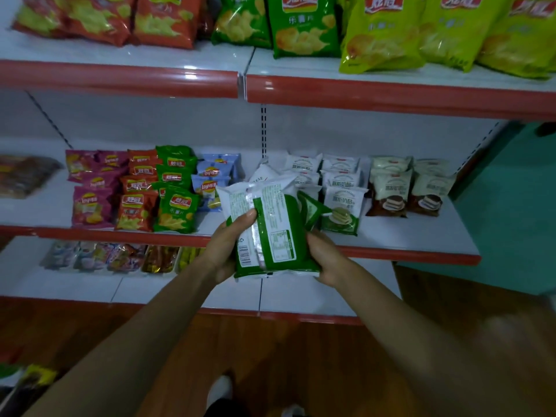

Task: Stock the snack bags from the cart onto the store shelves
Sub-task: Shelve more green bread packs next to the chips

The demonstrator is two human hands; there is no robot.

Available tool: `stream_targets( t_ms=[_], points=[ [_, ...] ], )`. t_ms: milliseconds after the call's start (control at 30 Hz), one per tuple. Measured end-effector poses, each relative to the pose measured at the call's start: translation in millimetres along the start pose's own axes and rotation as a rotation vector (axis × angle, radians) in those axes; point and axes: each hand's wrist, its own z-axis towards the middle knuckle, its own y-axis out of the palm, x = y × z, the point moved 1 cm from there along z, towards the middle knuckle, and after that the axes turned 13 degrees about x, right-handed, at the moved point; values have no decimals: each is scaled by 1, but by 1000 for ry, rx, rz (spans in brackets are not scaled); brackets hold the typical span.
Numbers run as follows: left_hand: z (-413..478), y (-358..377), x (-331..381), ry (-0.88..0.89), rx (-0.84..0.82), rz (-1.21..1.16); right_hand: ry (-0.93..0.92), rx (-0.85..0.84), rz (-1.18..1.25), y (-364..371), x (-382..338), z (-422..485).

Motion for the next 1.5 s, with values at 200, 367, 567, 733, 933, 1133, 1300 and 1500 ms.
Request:
stream_targets(
  t_ms=[200, 367, 567, 733, 933, 1133, 1300, 1500],
  points=[
    [-1, -17, 22, 135, 18, 353, -210, 144, -250, -18, -16, 3],
    [-3, -31, 34, 185, -84, 617, -317, -27, -306, 3, -43, 7],
    [4, -62, 45, 230, -200, 721, -540, -107, -554, 43, -72, 13],
    [31, -86, 56, 355, -259, 961, -681, -279, -1051, 97, -82, 29],
    [63, -114, 61, 508, -347, 1020, -597, -388, -1556, 148, -92, 51],
    [95, -129, 55, 527, -221, 1005, -697, -262, -1502, 157, -91, 81],
    [111, -136, 53, 398, -11, 866, -805, -99, -1393, 146, -123, 129],
    [106, -141, 42, 301, 169, 768, -837, -25, -1246, 144, -158, 205]
  ],
)
